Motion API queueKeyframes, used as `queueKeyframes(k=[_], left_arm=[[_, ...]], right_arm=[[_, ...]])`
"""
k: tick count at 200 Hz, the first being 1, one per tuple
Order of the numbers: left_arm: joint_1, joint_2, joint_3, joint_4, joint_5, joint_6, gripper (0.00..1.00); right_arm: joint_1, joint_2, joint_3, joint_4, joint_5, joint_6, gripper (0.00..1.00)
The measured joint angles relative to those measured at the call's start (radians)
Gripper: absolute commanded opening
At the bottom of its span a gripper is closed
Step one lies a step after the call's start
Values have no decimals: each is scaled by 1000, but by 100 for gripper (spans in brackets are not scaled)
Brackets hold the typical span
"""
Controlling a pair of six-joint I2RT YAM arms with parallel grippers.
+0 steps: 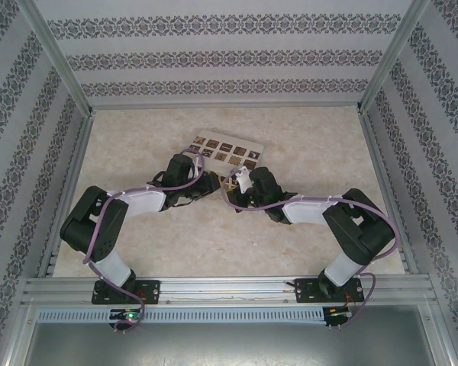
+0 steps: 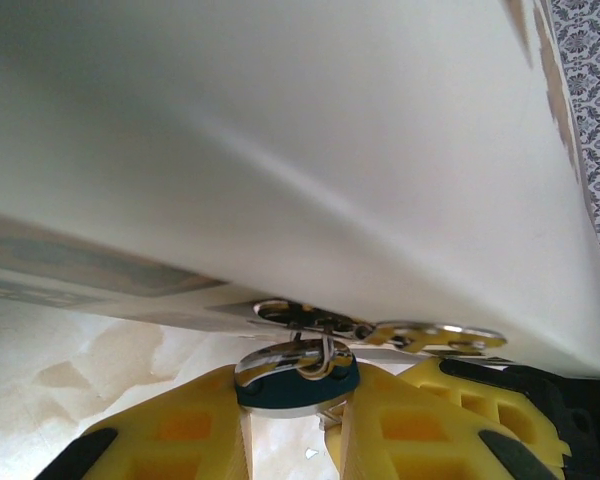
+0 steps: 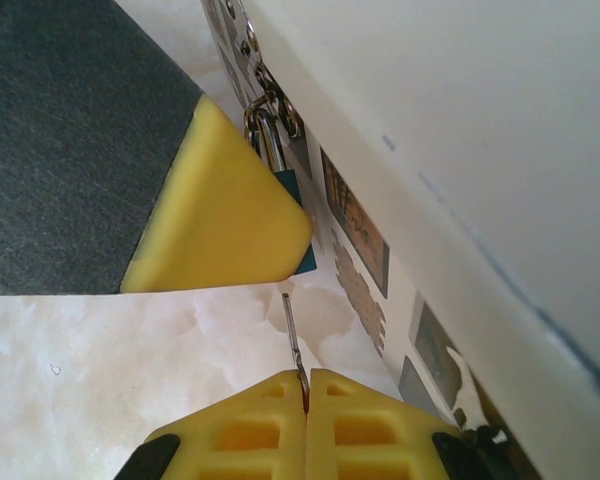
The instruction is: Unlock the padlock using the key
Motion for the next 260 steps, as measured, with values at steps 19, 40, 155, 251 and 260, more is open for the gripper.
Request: queueKeyframes(k=[19,40,155,251,260], left_arm=[[0,0,0,-1,0,0,23],[0,0,0,-1,0,-1,23],[0,0,0,-1,-6,-18,23],[0,0,0,-1,-14,-19,23],[0,0,0,-1,-19,-19,23]], right_arm=[[0,2,3,0,3,0,0],[0,6,4,3,3,0,0],[0,20,4,38,-8,8,0],[0,33,10,52,-11,24,0],[0,38,13,53,-12,27,0]])
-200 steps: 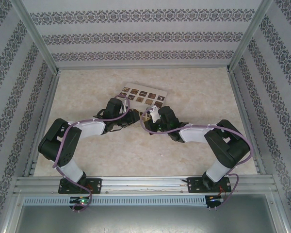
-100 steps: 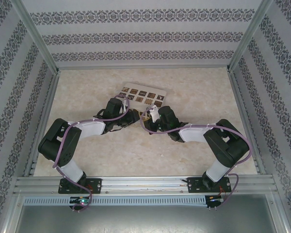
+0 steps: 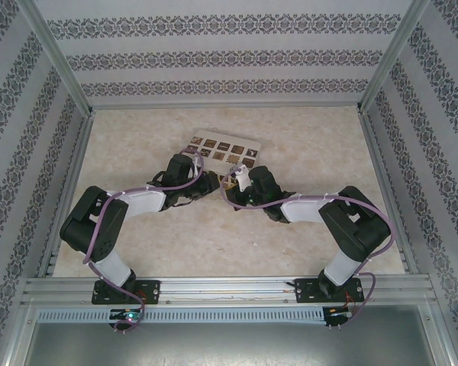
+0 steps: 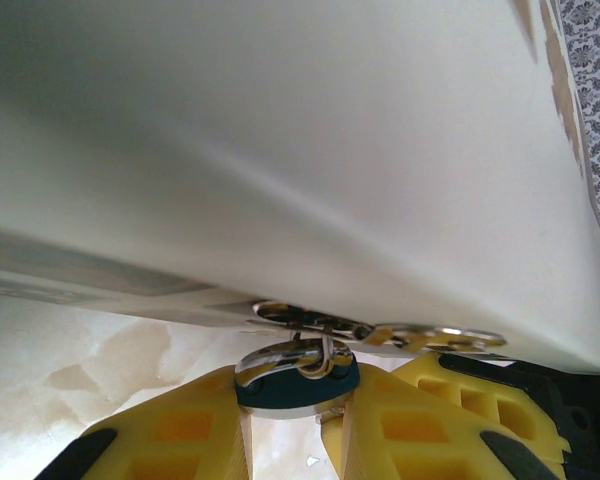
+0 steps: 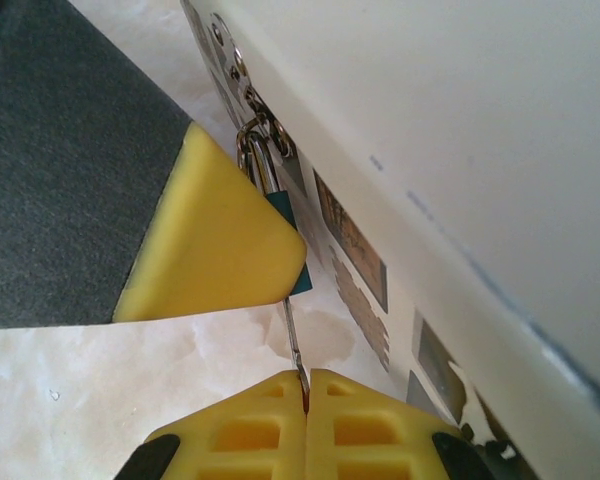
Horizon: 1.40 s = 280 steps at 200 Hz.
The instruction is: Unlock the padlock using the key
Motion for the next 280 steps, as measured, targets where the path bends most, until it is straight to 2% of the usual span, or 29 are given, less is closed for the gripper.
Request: queueKeyframes(k=[226,280], left_arm=[[2,0,29,-25,-23,-3,23],[2,-1,31,-22,-15,-3,23]], right_arm=[[-13,35,10,74,-24,0,0],[-34,36,1,108,-74,15,0]])
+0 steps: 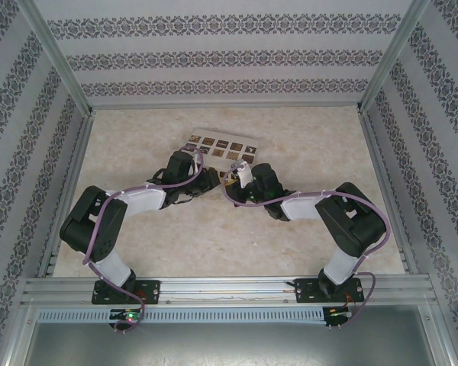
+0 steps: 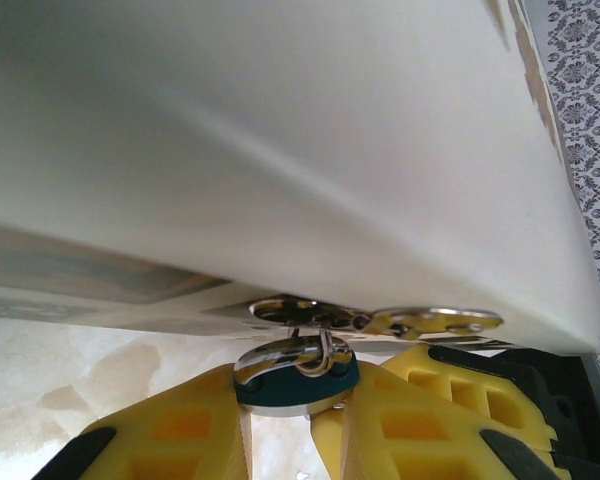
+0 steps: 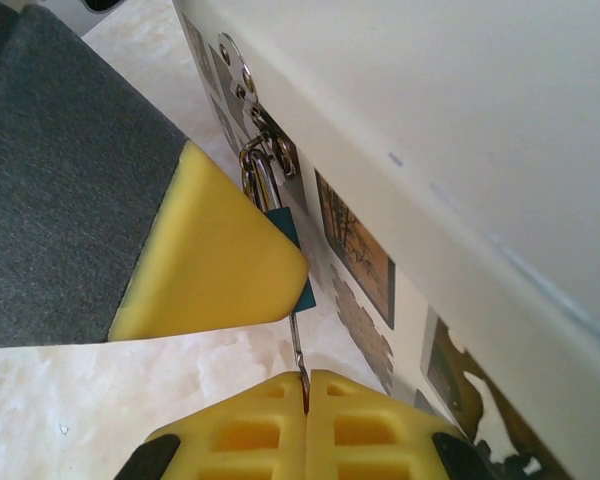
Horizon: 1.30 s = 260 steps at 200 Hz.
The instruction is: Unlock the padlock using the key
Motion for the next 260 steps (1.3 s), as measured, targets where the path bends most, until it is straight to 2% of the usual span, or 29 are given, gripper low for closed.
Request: queueKeyframes(k=[131,210,260], left_arm=[[5,0,0,2,3,0,23],[6,0,7,10,-13,0,23],[6,0,8,10,-19,0,23]], right_arm=[[-21,27,4,44,-41,-52,0],[-57,56,40,44,-132,-42,0],[-56,64,42,53,-122,-58,0]])
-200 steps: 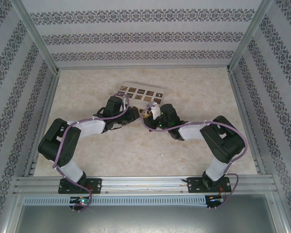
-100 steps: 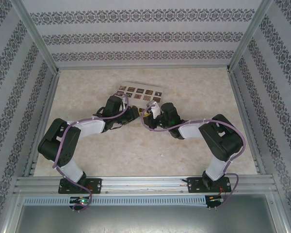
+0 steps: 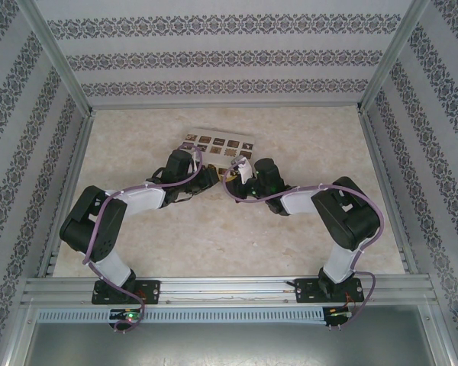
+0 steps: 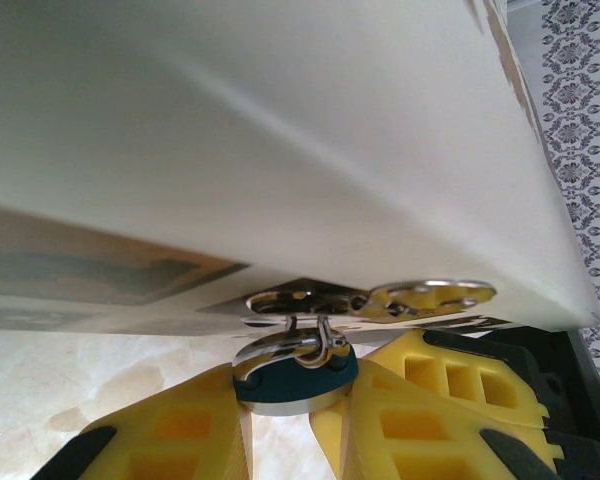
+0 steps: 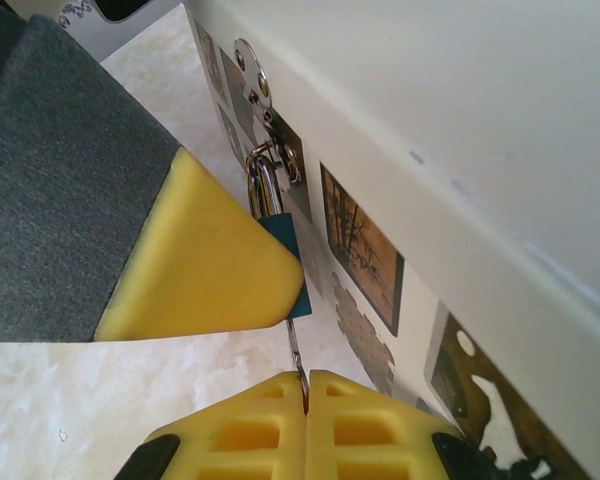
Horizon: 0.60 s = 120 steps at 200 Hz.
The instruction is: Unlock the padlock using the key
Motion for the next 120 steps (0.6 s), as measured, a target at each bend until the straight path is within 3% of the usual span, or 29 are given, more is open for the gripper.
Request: queueKeyframes(k=[120], left_arm=[[1,12,2,4,-19,0,23]], right_arm=[[-9,38,16,30,-43,92,0]])
